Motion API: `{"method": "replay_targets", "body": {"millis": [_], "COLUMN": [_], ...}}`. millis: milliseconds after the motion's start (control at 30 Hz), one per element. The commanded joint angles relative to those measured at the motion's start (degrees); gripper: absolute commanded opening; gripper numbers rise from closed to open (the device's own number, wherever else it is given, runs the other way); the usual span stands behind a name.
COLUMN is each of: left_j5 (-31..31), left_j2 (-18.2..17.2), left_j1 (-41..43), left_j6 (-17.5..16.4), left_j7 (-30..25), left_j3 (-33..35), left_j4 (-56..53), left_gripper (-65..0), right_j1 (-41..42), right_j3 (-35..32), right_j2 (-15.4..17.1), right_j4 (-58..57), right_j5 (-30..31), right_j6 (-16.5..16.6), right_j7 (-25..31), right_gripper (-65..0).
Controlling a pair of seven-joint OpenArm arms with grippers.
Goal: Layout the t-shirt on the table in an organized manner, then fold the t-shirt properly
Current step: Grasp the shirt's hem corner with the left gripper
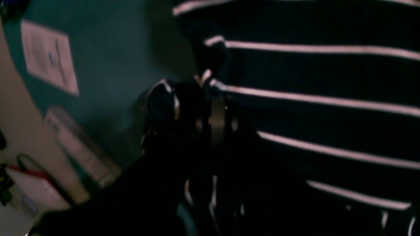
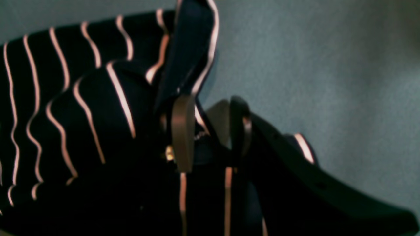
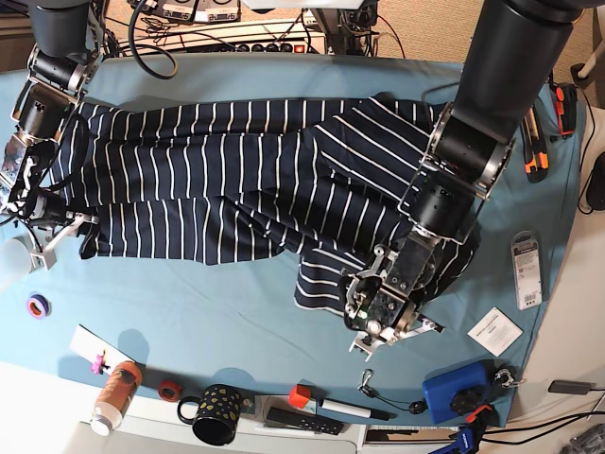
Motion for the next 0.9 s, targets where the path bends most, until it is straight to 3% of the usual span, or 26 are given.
{"method": "replay_targets", "body": {"millis": [0, 300, 500, 667, 867], "left_j5": [0.70, 2.60, 2.89, 8.76, 13.94], "left_j2": [-0.26, -3.48, -3.65, -3.65, -3.02], "left_j1": [-2.51, 1.73, 6.88, 7.43, 3.69], "left_j6": [-0.20, 0.26, 0.24, 0.22, 0.28], "left_j7": [1.33, 3.08, 1.36, 0.28, 2.05], "left_j3": [-0.15, -0.17, -0.15, -0.15, -0.15], "left_j4": [1.86, 2.67, 2.67, 2.67, 2.73], "left_gripper": [-65.0, -65.0, -65.0, -65.0, -44.1], "right_j1": [1.31, 1.29, 1.29, 1.29, 1.29], "right_j3": [0.24, 0.24, 0.22, 0.22, 0.22], "right_j2": [1.29, 1.31, 1.29, 1.29, 1.29], "right_j4": [1.01, 1.01, 1.01, 1.01, 1.01], "right_j5": [0.61, 0.42, 0.46, 0.50, 0.46], "right_j6": [0.15, 0.17, 0.15, 0.17, 0.15], "right_j7": [1.31, 1.49, 2.14, 2.56, 2.58], "right_gripper": [-46.3, -46.3, -46.3, -46.3, -46.3]}}
